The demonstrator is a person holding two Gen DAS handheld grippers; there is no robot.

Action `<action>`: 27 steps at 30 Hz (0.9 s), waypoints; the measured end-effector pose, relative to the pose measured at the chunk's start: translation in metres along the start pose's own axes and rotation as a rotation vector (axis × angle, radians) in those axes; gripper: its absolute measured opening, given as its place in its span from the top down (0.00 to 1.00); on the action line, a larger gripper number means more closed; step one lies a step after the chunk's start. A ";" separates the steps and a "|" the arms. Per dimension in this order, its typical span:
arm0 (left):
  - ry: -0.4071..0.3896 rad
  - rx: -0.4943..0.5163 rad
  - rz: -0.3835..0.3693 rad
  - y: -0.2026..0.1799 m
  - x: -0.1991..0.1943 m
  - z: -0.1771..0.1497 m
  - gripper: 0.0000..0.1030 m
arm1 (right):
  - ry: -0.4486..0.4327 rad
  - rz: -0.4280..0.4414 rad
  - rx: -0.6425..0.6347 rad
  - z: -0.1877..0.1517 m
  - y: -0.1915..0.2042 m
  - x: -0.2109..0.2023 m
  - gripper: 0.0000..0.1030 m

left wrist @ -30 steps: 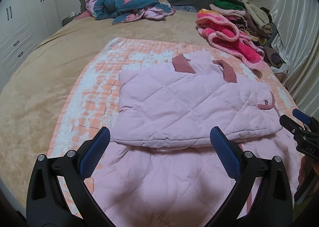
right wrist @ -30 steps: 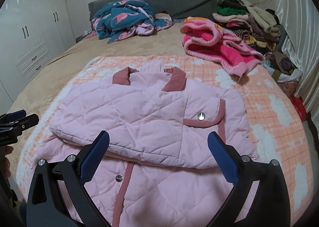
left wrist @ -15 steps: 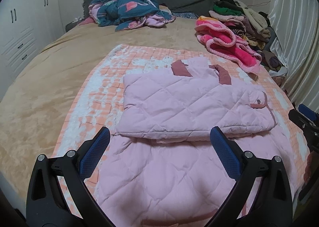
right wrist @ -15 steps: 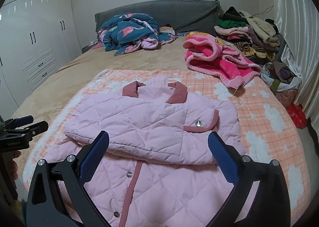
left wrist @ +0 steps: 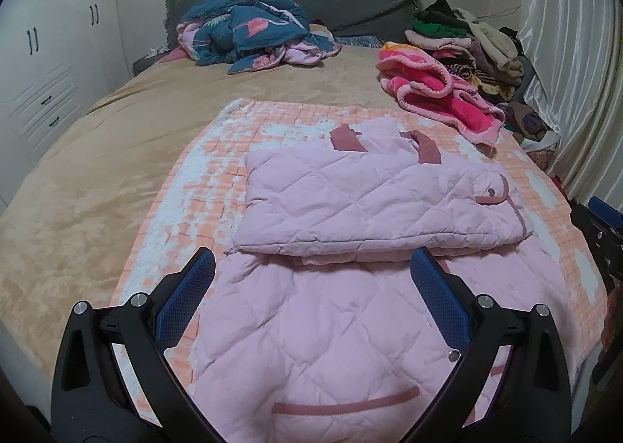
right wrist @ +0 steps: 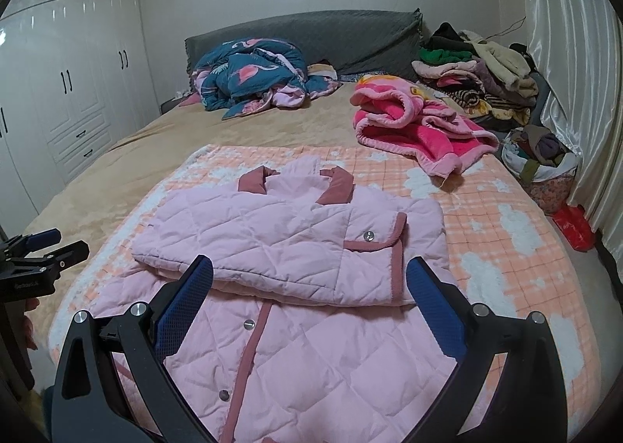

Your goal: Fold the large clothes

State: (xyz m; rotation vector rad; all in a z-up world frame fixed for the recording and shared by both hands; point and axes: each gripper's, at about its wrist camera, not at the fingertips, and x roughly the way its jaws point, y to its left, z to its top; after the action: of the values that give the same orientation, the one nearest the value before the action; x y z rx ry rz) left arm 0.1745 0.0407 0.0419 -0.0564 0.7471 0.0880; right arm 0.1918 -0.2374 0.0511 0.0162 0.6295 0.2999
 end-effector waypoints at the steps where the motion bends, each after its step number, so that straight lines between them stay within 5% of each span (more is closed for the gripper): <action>1: -0.003 0.001 0.000 -0.001 -0.002 -0.001 0.09 | -0.003 0.003 0.002 -0.001 -0.001 -0.003 0.04; 27: -0.005 0.030 0.039 -0.006 -0.021 -0.040 0.09 | 0.026 -0.017 -0.002 -0.035 -0.009 -0.026 0.04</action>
State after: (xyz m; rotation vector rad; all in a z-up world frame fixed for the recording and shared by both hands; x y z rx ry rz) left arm 0.1326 0.0305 0.0277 -0.0129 0.7442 0.1141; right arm 0.1544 -0.2560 0.0370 0.0047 0.6547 0.2844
